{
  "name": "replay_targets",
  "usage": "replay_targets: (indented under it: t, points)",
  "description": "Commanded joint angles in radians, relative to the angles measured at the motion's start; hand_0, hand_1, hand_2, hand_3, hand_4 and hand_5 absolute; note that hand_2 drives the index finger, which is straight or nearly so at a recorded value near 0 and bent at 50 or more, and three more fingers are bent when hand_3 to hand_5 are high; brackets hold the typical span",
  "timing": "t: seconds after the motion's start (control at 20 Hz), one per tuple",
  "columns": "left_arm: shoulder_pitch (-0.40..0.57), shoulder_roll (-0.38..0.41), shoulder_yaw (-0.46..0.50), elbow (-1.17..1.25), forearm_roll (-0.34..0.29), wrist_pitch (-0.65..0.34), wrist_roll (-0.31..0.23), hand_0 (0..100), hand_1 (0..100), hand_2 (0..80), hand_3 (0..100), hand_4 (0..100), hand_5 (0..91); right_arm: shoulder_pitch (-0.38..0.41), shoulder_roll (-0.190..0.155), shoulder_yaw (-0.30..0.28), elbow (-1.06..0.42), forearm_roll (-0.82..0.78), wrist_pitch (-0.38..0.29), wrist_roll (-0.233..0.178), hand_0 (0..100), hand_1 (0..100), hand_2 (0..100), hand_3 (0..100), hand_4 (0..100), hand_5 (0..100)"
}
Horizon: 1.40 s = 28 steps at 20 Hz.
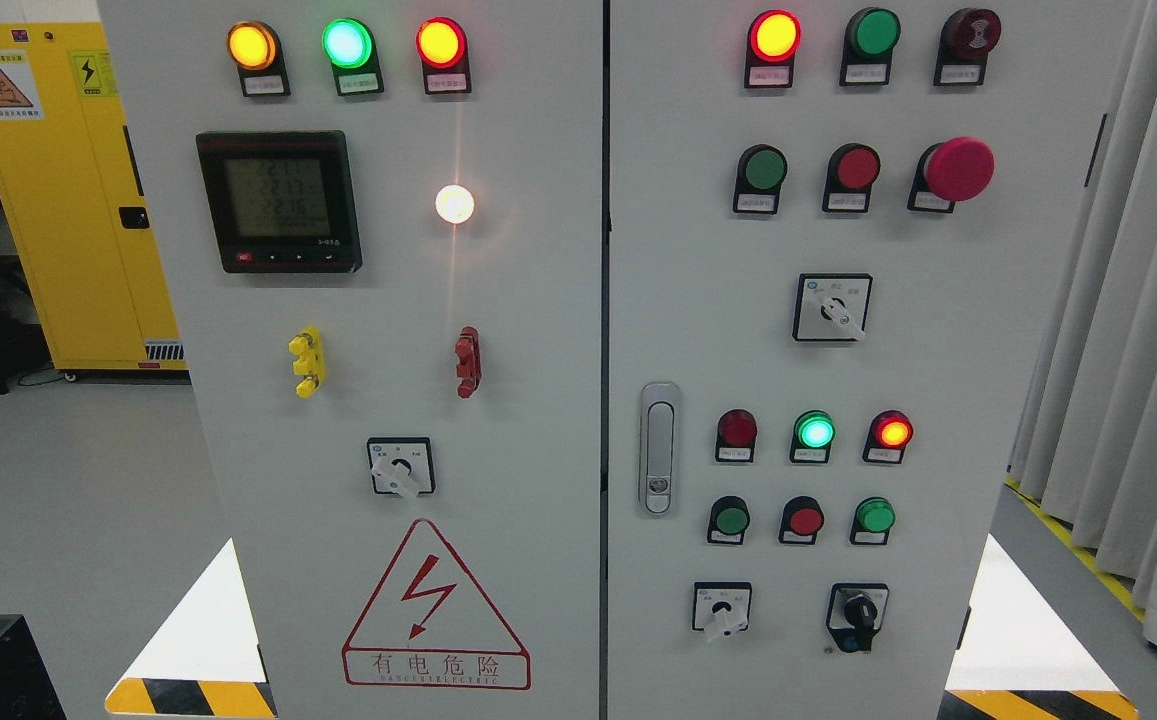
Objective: Press green start button
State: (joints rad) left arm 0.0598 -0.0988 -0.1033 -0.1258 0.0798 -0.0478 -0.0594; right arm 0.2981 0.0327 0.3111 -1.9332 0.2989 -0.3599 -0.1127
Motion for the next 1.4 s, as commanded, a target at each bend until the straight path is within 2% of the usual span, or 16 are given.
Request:
replay_targets:
  t: [0.0, 0.55, 0.7, 0.8, 0.85, 0.95, 1.0, 1.05, 1.1, 1.2, 1.3, 1.35]
  points:
    - [0.000, 0.001, -0.001, 0.000, 0.000, 0.000, 0.000, 12, 56, 0.0, 0, 0, 0.0, -0.011, -0.063, -0.003, -0.001, 0.000, -0.001, -0.001, 43, 65, 0, 7, 10, 12]
    - [0.000, 0.001, 0.000, 0.000, 0.000, 0.000, 0.000, 12, 56, 0.0, 0, 0, 0.0, -0.016, -0.056, -0.018, -0.001, 0.035, -0.007, -0.001, 43, 65, 0, 6, 10, 12]
    - [0.000, 0.001, -0.001, 0.000, 0.000, 0.000, 0.000, 12, 56, 0.0, 0, 0, 0.0, -0.030, -0.057, -0.087, 0.005, 0.179, 0.002, -0.002, 39, 67, 0, 6, 11, 13]
    - [0.000, 0.001, 0.000, 0.000, 0.000, 0.000, 0.000, 12, 56, 0.0, 0, 0, 0.0, -0.068, -0.057, -0.119, 0.019, 0.267, 0.016, -0.010, 38, 68, 0, 6, 11, 13]
    - [0.000, 0.001, -0.001, 0.000, 0.000, 0.000, 0.000, 12, 56, 0.0, 0, 0, 0.0, -0.088, -0.057, -0.133, 0.023, 0.296, 0.025, -0.012, 40, 72, 0, 6, 14, 18]
    - [0.000, 0.001, -0.001, 0.000, 0.000, 0.000, 0.000, 12, 56, 0.0, 0, 0, 0.0, -0.120, -0.065, -0.161, 0.023, 0.341, 0.041, -0.012, 43, 75, 0, 16, 25, 25]
    - [0.000, 0.001, 0.000, 0.000, 0.000, 0.000, 0.000, 12, 56, 0.0, 0, 0, 0.0, -0.143, -0.068, -0.171, 0.023, 0.367, 0.059, -0.013, 43, 76, 0, 26, 35, 33]
    - [0.000, -0.001, 0.000, 0.000, 0.000, 0.000, 0.000, 12, 56, 0.0, 0, 0, 0.0, -0.163, -0.070, -0.178, 0.020, 0.393, 0.081, -0.013, 43, 78, 0, 45, 55, 57]
    - [0.000, 0.001, 0.000, 0.000, 0.000, 0.000, 0.000, 12, 56, 0.0, 0, 0, 0.0, -0.177, -0.071, -0.191, 0.019, 0.414, 0.093, -0.015, 45, 80, 0, 53, 63, 64]
    - [0.000, 0.001, 0.000, 0.000, 0.000, 0.000, 0.000, 12, 56, 0.0, 0, 0, 0.0, -0.195, -0.071, -0.225, 0.019, 0.465, 0.102, -0.033, 46, 82, 0, 79, 87, 89]
    - [0.000, -0.001, 0.000, 0.000, 0.000, 0.000, 0.000, 12, 56, 0.0, 0, 0, 0.0, -0.218, -0.073, -0.257, 0.022, 0.524, 0.111, -0.047, 47, 84, 0, 84, 91, 98]
    - [0.000, 0.001, 0.000, 0.000, 0.000, 0.000, 0.000, 12, 56, 0.0, 0, 0, 0.0, -0.232, -0.076, -0.280, 0.020, 0.563, 0.125, -0.048, 47, 85, 0, 90, 95, 100]
